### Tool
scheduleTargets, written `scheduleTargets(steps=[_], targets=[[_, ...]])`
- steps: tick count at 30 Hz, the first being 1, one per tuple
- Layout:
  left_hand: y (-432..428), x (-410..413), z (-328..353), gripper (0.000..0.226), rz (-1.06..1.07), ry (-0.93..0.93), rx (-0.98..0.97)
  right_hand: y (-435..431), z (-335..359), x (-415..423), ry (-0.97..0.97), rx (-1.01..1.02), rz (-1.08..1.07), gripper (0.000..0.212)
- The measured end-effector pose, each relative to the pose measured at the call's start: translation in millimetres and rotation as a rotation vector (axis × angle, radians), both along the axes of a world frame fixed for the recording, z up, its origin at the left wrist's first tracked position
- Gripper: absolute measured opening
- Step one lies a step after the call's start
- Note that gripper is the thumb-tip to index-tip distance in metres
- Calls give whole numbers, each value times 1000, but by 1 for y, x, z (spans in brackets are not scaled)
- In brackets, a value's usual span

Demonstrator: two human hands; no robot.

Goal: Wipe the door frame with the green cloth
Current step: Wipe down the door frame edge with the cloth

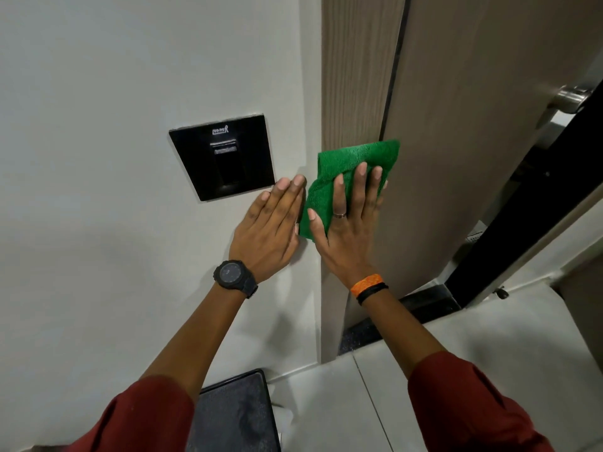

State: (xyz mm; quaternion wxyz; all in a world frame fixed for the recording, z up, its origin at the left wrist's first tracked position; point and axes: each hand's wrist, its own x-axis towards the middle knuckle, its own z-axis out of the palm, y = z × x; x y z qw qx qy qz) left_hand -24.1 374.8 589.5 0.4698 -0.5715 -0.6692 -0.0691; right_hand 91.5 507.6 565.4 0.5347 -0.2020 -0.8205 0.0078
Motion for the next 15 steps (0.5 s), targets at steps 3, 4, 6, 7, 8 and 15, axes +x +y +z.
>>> scheduleTargets(steps=[3,4,6,7,8,15], targets=[[1,-2,-10,72,8,12,-19,-5,-41,6,-68,-54,5,89],[0,-2,-14,72,8,12,-27,-9,-58,10,-95,-80,6,88],[-2,-3,-19,69,13,21,-44,-13,-88,15,-137,-118,-7,85],[-3,-2,-19,69,12,13,-56,-15,-100,15,-147,-136,-17,85],[-4,-2,-19,68,11,0,-68,-15,-108,15,-157,-147,-32,84],[-16,14,-19,73,27,-131,-134,-37,-116,20,-149,-290,-80,80]])
